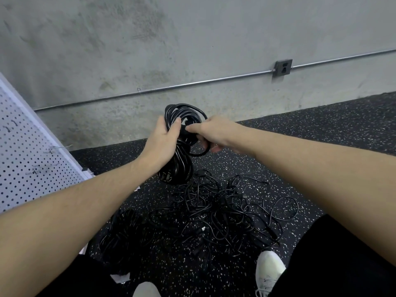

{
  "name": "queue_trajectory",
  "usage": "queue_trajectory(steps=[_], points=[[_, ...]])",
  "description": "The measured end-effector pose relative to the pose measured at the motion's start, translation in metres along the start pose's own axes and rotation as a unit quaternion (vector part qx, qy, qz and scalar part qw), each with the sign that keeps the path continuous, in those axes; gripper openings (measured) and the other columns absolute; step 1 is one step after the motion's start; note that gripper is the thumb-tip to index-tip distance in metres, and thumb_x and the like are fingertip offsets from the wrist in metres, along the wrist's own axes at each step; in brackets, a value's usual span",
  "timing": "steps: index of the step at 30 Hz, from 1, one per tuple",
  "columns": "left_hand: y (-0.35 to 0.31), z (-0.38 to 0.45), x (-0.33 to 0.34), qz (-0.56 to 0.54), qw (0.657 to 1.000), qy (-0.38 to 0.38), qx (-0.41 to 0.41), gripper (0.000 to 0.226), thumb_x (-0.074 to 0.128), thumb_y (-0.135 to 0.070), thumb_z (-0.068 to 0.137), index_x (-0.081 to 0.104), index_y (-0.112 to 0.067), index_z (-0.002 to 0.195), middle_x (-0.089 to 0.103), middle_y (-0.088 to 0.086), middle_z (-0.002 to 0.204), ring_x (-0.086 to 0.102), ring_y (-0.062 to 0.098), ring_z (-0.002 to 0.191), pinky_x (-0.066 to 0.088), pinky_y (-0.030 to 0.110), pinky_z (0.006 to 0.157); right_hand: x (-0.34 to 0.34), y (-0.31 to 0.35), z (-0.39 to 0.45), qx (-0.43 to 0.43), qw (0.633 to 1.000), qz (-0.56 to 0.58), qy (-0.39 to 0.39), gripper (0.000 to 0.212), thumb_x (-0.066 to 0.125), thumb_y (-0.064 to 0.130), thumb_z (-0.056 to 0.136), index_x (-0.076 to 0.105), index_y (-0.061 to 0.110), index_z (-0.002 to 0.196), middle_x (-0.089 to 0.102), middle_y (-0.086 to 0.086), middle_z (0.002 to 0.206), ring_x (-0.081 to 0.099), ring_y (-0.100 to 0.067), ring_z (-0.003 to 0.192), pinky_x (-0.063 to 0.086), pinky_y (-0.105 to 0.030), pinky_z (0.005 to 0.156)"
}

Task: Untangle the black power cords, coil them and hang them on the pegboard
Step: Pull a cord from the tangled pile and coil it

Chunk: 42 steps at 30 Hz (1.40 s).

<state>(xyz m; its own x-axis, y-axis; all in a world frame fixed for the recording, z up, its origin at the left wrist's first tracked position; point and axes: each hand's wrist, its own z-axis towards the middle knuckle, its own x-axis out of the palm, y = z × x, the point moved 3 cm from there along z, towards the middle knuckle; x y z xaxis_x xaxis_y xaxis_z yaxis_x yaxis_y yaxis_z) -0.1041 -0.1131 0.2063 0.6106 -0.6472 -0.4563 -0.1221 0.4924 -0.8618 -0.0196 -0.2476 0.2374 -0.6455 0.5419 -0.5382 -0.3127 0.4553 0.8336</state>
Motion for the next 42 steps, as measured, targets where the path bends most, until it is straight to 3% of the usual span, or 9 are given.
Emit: queue_trajectory(steps=[6,9,13,19,22,26,30,34,42], points=[[-0.002,0.003,0.007,-0.053,0.998,0.019,0.021,0.009,0.05,-0.038,0.107,0.05,-0.032,0.113,0.064,-0.015,0.101,0.065,0.002,0.098,0.049,0.023,0.082,-0.007,0.007,0.004,-0.005,0.988,-0.142,-0.053,0.037,0.05,0.047,0.098,0.064,0.015,0.086,0.066,-0.001,0.076,0.064,-0.022,0.067,0.053,-0.026,0.056],[-0.006,0.006,0.015,-0.09,0.995,0.037,0.027,0.009,0.051,-0.031,0.107,0.049,-0.04,0.107,0.067,-0.011,0.105,0.066,-0.006,0.095,0.054,0.026,0.095,-0.007,0.009,0.008,-0.026,0.971,-0.21,-0.11,0.038,0.046,0.05,0.098,0.059,0.02,0.078,0.063,0.002,0.077,0.062,-0.024,0.072,0.047,-0.028,0.067],[-0.003,0.003,0.023,-0.142,0.988,0.058,-0.015,0.012,0.054,-0.03,0.105,0.052,-0.039,0.114,0.069,-0.001,0.116,0.068,0.016,0.111,0.053,0.049,0.105,-0.004,-0.004,0.01,-0.035,0.966,-0.23,-0.114,0.047,0.043,0.056,0.099,0.048,0.024,0.065,0.054,0.007,0.067,0.059,-0.021,0.074,0.049,-0.032,0.073],[0.006,0.0,0.017,-0.141,0.989,0.039,-0.03,0.01,0.054,-0.036,0.103,0.055,-0.042,0.11,0.07,-0.005,0.114,0.068,0.015,0.109,0.053,0.05,0.103,-0.001,-0.011,-0.003,-0.091,0.988,-0.125,0.0,0.03,0.039,0.039,0.108,0.049,0.012,0.1,0.058,-0.005,0.08,0.059,-0.019,0.059,0.059,-0.04,0.054],[0.006,0.0,0.016,-0.103,0.993,0.052,-0.006,0.009,0.055,-0.034,0.104,0.054,-0.042,0.108,0.069,-0.008,0.108,0.067,0.01,0.102,0.054,0.046,0.1,-0.003,-0.008,-0.003,-0.06,0.995,-0.085,0.003,0.028,0.048,0.036,0.105,0.043,0.014,0.087,0.059,-0.008,0.086,0.065,-0.023,0.074,0.061,-0.041,0.053],[0.001,-0.003,0.024,-0.102,0.992,0.075,0.001,0.005,0.056,-0.029,0.105,0.055,-0.034,0.108,0.069,-0.003,0.105,0.068,0.011,0.097,0.057,0.045,0.094,-0.006,-0.01,0.003,-0.02,0.995,-0.081,-0.05,0.035,0.056,0.037,0.1,0.043,0.018,0.073,0.061,-0.004,0.078,0.07,-0.029,0.074,0.059,-0.037,0.051],[-0.006,-0.002,0.024,-0.091,0.994,0.064,0.01,0.006,0.057,-0.04,0.1,0.056,-0.038,0.106,0.072,-0.009,0.102,0.07,0.008,0.097,0.056,0.045,0.098,-0.013,-0.012,0.009,-0.001,0.971,-0.17,-0.168,0.036,0.062,0.057,0.086,0.045,0.026,0.082,0.059,0.007,0.08,0.061,-0.022,0.082,0.045,-0.034,0.072],[-0.007,-0.002,0.019,-0.07,0.995,0.065,0.008,0.023,0.056,-0.054,0.087,0.056,-0.039,0.104,0.073,-0.009,0.102,0.071,0.013,0.101,0.054,0.049,0.1,-0.014,-0.025,0.013,0.031,0.988,-0.003,-0.151,0.073,0.075,0.06,0.074,0.039,0.02,0.123,0.064,0.002,0.108,0.065,-0.019,0.094,0.054,-0.038,0.083],[0.003,-0.001,0.021,-0.047,0.997,0.067,-0.009,0.018,0.055,-0.065,0.082,0.056,-0.054,0.096,0.073,-0.012,0.102,0.071,0.014,0.103,0.054,0.052,0.099,-0.001,-0.033,0.015,0.031,0.965,0.26,0.027,0.022,0.065,0.019,0.094,0.059,0.012,0.114,0.074,-0.007,0.101,0.073,-0.025,0.091,0.061,-0.049,0.087]])
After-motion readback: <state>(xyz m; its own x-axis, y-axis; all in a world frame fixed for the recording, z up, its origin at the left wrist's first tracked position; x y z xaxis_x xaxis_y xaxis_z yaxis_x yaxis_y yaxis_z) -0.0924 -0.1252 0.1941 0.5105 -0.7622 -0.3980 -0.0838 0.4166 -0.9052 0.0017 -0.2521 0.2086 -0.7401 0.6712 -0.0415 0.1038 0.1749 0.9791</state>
